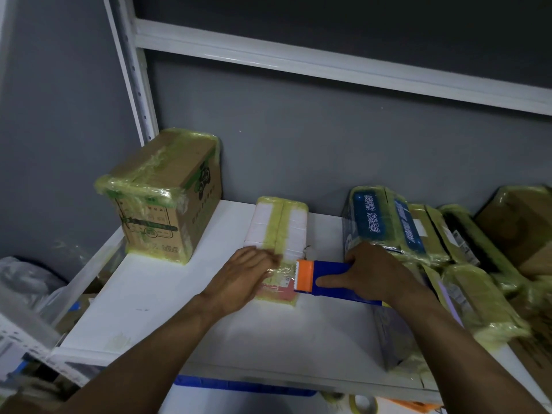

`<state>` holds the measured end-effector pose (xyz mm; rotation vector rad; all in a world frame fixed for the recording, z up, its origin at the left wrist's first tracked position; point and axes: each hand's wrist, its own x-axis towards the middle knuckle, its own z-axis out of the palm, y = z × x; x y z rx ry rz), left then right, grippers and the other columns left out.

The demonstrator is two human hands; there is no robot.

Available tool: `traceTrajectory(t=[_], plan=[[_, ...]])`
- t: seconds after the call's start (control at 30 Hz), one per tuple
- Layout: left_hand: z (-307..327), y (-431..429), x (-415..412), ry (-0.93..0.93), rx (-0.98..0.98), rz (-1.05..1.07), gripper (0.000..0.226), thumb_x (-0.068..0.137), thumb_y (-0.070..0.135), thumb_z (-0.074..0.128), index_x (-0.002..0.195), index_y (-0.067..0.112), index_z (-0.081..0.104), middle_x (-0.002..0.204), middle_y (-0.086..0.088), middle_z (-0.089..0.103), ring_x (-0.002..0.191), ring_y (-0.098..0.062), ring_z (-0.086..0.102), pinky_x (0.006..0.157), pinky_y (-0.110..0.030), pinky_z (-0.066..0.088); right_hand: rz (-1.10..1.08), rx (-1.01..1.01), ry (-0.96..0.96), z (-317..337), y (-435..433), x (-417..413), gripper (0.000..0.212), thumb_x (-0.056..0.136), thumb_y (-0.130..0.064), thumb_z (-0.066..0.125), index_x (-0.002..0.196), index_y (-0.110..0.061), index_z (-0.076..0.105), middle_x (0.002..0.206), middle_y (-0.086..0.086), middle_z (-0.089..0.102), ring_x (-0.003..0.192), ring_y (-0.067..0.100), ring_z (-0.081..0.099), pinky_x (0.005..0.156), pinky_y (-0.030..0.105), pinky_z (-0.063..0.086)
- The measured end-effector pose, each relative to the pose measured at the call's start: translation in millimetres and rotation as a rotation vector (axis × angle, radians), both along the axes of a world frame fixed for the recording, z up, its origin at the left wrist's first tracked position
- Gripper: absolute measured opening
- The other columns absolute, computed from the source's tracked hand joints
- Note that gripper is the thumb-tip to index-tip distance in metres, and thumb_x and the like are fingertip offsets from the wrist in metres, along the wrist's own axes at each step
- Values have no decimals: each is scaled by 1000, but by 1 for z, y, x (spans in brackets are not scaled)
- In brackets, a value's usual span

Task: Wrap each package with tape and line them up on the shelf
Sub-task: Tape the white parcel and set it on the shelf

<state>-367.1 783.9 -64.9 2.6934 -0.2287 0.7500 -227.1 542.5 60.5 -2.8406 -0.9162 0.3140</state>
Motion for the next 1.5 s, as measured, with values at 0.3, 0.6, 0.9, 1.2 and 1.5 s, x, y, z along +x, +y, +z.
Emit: traceTrajectory(t=[0.3, 0.6, 0.9, 1.2, 1.5], plan=[[-2, -11, 5, -29, -23, 63, 39, 89, 45, 74, 124, 28, 71, 124, 6, 68, 118, -16, 62, 103, -41, 49, -7, -19, 20, -8, 0, 8, 77, 60, -90, 68, 90, -19, 69, 84, -4, 69, 74, 8, 64, 62, 19, 47], [-4, -25, 10, -78, -1, 60, 40, 84, 39, 76, 116, 16, 75, 117, -1, 74, 106, -21, 72, 101, -45, 53, -37, 7, 51, -11, -3, 3, 72, 65, -88, 66, 92, -21, 67, 84, -5, 69, 68, 6, 62, 54, 15, 40], [4, 8, -6, -113, -26, -21, 30, 100, 36, 58, 118, 22, 76, 119, 8, 72, 108, -15, 65, 98, -27, 45, 15, 78, 109, -8, -8, -10, 66, 65, -86, 68, 87, -23, 67, 81, -8, 70, 72, 7, 67, 62, 17, 49], [3, 9, -16, -25, 40, 2, 53, 91, 7, 68, 138, 30, 61, 113, 7, 60, 110, -22, 56, 107, -44, 35, -2, 82, 66, -7, -20, -8, 66, 70, -83, 69, 96, -22, 67, 86, -8, 69, 77, 6, 65, 63, 18, 44], [8, 5, -6, -23, -221, 46, 23, 89, 44, 72, 110, 39, 78, 99, 17, 58, 107, -6, 51, 99, -34, 24, -34, 99, 119, -12, -19, -12, 64, 68, -81, 72, 85, -20, 67, 78, -7, 68, 73, 6, 66, 60, 18, 45]])
